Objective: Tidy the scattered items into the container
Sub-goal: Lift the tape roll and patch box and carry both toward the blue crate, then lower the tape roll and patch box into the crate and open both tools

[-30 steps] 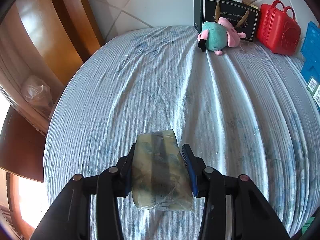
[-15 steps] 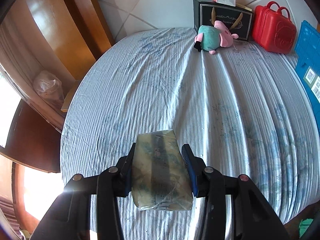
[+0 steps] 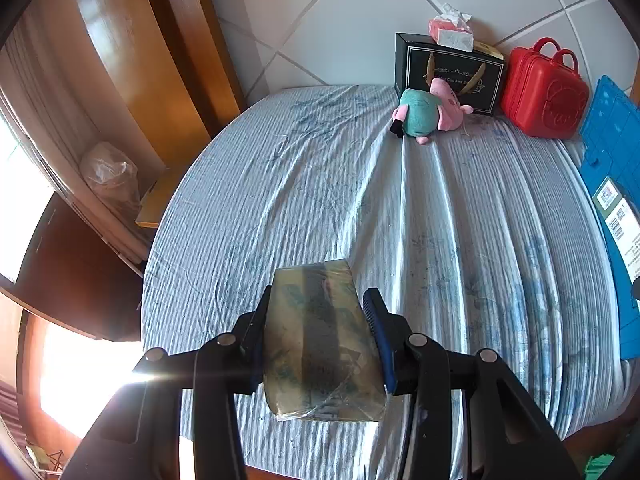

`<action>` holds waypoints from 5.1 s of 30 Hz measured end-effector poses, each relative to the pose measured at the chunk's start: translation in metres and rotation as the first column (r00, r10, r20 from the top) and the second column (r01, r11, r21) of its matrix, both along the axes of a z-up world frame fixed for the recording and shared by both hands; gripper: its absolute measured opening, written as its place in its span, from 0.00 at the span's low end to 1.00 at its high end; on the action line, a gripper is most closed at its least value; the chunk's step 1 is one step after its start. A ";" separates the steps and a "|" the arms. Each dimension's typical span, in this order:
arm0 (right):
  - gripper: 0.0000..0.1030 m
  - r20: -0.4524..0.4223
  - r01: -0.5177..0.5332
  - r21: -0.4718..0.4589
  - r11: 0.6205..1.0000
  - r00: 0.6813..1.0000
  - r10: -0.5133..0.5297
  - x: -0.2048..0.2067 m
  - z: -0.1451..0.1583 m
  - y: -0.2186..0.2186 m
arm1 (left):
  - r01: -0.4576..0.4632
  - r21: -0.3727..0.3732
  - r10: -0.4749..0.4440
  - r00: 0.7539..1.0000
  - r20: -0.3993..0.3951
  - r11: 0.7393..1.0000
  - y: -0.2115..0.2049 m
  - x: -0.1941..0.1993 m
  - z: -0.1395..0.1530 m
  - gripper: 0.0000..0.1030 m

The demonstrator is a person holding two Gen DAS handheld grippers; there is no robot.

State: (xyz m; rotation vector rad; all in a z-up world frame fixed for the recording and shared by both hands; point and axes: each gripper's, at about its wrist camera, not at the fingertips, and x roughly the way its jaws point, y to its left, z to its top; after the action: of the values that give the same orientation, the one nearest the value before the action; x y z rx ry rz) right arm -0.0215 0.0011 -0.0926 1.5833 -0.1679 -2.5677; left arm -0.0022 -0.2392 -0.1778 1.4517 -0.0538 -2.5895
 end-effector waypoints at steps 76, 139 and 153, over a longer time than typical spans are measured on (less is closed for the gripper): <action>0.74 -0.404 -0.002 -0.126 0.992 0.914 -0.050 0.051 0.204 0.190 | 0.358 -0.011 -0.343 0.884 -0.318 0.934 0.272 -0.034 0.221 0.41; 0.74 -0.270 0.558 -0.108 0.823 0.780 -0.565 0.145 0.134 0.500 | 0.733 -0.059 -0.716 0.640 -0.278 0.678 0.637 -0.176 0.221 0.41; 0.99 -0.301 0.569 -0.086 0.818 0.768 -0.565 0.140 0.139 0.503 | 0.660 -0.044 -0.633 0.696 -0.340 0.750 0.628 -0.197 0.236 1.00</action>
State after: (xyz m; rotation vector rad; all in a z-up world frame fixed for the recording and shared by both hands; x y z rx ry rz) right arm 0.1182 0.5039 0.0460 1.2274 -0.7056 -3.2339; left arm -0.1996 0.3893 0.0582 1.1174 -0.5161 -3.4170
